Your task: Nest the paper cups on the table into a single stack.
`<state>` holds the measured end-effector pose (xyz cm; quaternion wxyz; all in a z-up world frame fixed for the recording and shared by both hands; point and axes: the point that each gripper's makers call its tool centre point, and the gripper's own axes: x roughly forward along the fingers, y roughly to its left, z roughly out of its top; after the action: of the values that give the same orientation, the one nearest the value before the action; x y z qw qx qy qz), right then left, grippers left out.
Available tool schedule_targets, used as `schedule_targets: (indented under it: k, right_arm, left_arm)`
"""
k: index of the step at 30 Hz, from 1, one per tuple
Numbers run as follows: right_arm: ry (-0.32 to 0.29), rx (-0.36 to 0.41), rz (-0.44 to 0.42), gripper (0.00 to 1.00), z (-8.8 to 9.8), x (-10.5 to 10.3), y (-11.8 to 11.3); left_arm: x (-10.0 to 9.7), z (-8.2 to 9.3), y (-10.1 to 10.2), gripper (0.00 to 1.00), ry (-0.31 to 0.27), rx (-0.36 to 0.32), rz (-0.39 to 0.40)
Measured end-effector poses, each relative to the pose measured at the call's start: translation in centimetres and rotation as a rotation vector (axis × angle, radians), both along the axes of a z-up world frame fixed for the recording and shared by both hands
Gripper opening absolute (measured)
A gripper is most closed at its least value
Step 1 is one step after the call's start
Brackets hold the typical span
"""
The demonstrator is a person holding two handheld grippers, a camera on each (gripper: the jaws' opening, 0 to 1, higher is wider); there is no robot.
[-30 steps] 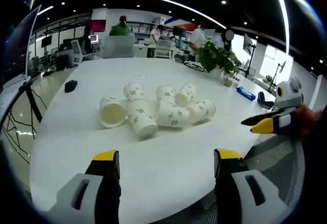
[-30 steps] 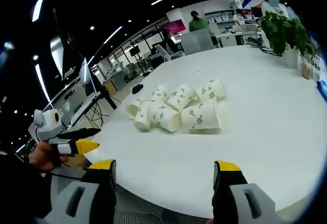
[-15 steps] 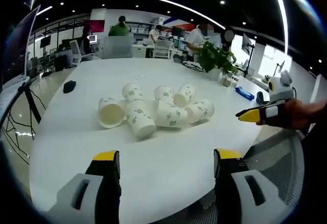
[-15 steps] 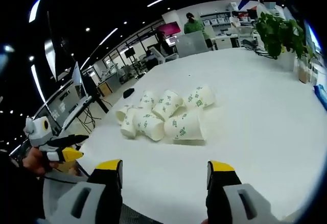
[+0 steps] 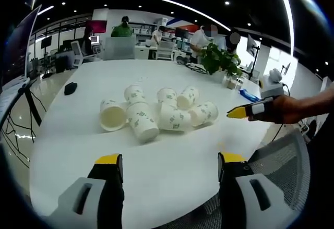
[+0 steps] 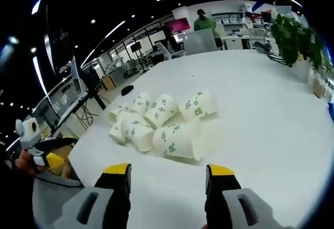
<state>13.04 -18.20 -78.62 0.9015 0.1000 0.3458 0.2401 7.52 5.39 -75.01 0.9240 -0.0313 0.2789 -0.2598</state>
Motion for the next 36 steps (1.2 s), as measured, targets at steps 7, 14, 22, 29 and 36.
schedule_targets:
  k: [7, 14, 22, 29, 36]
  right_arm:
    - [0.005, -0.011, 0.029, 0.54, -0.6, 2.6, -0.7]
    - [0.005, -0.012, 0.062, 0.45, -0.7, 3.0, 0.0]
    - [0.017, -0.024, 0.112, 0.35, -1.8, 3.7, 0.7]
    - [0.034, 0.006, 0.1, 0.25, -2.2, 3.4, 0.9]
    - [0.044, 0.045, 0.094, 0.11, -2.1, 3.4, 1.3]
  left_arm:
    - [0.1, 0.2, 0.1, 0.73, -0.005, -0.006, 0.006]
    - [0.2, 0.3, 0.2, 0.72, -0.007, -0.008, 0.011]
    - [0.1, 0.3, 0.1, 0.72, -0.005, -0.008, 0.013]
    - [0.2, 0.2, 0.2, 0.71, -0.001, -0.014, 0.02]
    - [0.2, 0.0, 0.2, 0.7, 0.003, -0.01, 0.013]
